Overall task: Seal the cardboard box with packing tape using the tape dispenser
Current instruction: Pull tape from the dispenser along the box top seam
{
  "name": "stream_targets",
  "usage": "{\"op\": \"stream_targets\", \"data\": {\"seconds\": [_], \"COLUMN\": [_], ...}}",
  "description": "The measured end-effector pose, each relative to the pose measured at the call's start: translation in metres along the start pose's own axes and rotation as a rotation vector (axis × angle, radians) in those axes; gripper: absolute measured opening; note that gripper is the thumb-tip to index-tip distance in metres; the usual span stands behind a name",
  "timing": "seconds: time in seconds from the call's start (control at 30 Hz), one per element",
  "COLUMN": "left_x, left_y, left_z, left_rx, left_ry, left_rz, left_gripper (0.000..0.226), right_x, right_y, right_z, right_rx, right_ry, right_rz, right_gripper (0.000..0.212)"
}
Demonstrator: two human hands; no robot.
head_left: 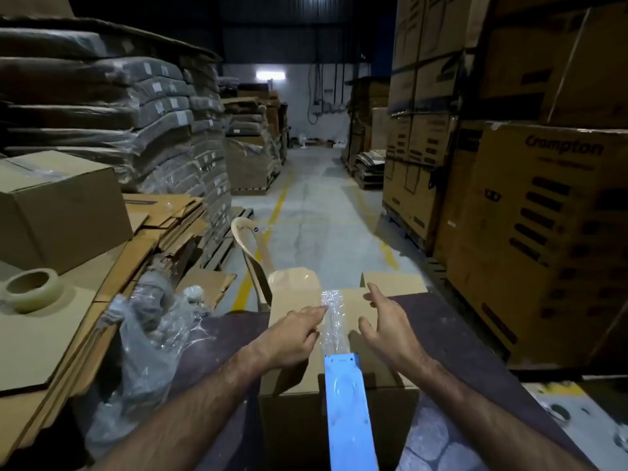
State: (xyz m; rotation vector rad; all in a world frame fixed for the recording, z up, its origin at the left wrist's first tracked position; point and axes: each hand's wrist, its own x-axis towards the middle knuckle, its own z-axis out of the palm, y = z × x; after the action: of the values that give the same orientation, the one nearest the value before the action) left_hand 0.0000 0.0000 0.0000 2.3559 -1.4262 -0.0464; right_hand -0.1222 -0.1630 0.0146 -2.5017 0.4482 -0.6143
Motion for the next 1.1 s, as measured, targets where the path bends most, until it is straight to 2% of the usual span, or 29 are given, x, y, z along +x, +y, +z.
{"op": "stream_targets", "data": {"seconds": [0.23,0.3,0.5,0.6,0.73,0.83,0.87,1.1], "left_x": [-0.014,-0.017,-0.026,-0.032,-0.043,-0.049,-0.049,-0.047], "left_y": [-0.001,-0.008,-0.016,-0.015,-0.013,-0.004,-0.002,0.004], "left_z": [0.002,0.006,0.006,0.002,0.005,0.008,0.008,0.015], "left_rx": [0.057,0.081,0.063,0.062,0.153,0.216,0.226,0.361], "left_ry": [-0.227,-0.288,-0.451,-0.524,-0.517,-0.431,-0.403,-0.333], "left_rz": [0.042,0.062,0.095,0.103,0.081,0.080,0.076,0.061], "left_gripper": [0.052,0.054,0.079,0.091,0.117,0.123,0.123,0.113], "right_x": [-0.030,-0.040,-0.099,-0.140,-0.183,-0.197,-0.198,-0.191], "right_y": [-0.005,-0.008,-0.013,-0.017,-0.023,-0.021,-0.020,-0.021], "right_z": [0.011,0.010,0.002,0.003,0.016,0.032,0.037,0.065], "right_rx": [0.092,0.133,0.321,0.363,0.380,0.325,0.320,0.361], "right_ry": [-0.051,-0.007,0.199,0.245,0.223,0.141,0.116,0.032], "right_rz": [0.127,0.167,0.269,0.299,0.323,0.353,0.367,0.401], "right_gripper": [0.061,0.059,0.043,0.037,0.061,0.095,0.100,0.099]}}
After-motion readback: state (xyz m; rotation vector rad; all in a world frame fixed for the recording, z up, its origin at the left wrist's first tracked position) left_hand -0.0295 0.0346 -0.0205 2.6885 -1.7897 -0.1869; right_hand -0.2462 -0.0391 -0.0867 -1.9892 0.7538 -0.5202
